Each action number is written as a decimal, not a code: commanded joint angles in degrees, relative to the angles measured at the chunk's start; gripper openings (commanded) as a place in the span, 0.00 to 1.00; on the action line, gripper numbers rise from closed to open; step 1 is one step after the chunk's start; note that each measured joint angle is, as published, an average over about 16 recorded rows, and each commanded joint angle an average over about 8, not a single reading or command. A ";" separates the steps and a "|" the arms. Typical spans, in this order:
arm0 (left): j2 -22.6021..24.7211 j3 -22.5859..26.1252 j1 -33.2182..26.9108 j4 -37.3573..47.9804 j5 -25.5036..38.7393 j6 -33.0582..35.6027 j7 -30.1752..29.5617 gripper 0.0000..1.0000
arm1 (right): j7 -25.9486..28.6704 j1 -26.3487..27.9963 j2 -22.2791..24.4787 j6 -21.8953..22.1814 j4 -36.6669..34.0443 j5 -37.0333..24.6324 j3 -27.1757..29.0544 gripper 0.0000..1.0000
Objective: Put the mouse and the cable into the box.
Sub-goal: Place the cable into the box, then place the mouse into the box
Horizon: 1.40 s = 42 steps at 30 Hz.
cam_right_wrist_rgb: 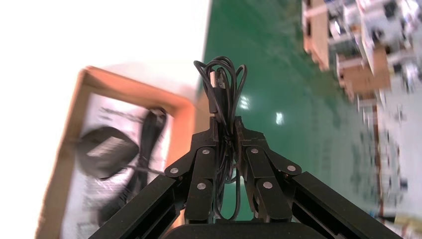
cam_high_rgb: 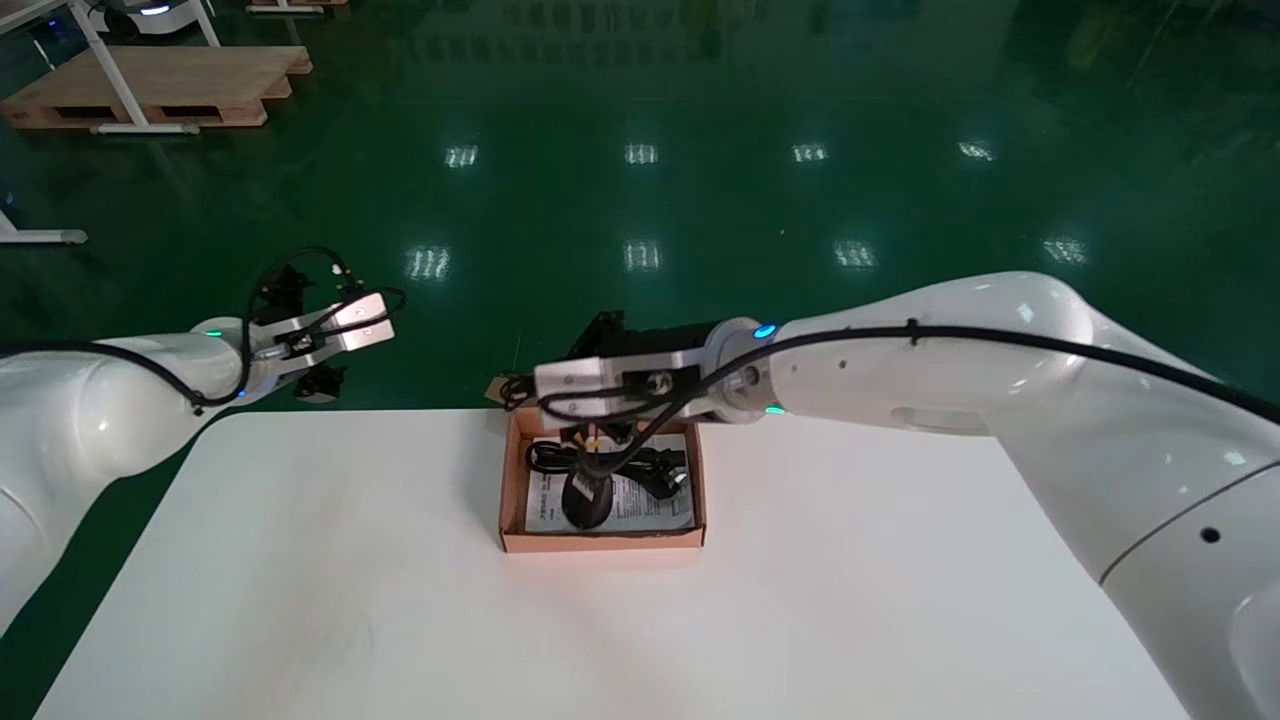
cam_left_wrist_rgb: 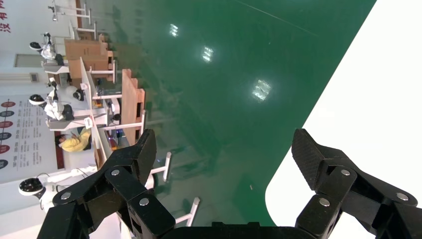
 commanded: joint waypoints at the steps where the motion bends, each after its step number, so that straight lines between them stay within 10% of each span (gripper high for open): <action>1: -0.01 0.09 0.01 -0.05 0.09 0.01 -0.19 1.00 | 1.11 -0.79 -0.02 0.52 3.30 0.93 -3.89 0.00; 14: -0.05 0.60 0.04 -0.31 0.52 0.08 -1.16 1.00 | 13.47 -0.74 0.15 13.24 3.87 1.74 -19.83 0.00; 24: -0.10 0.80 0.02 -0.31 0.65 0.05 -1.50 1.00 | 16.23 -1.01 0.26 16.97 4.41 2.59 -23.30 1.00; 42: -0.56 0.21 0.51 -1.17 -0.29 0.91 -1.34 1.00 | 16.11 -1.31 0.75 15.61 4.46 2.61 -21.47 1.00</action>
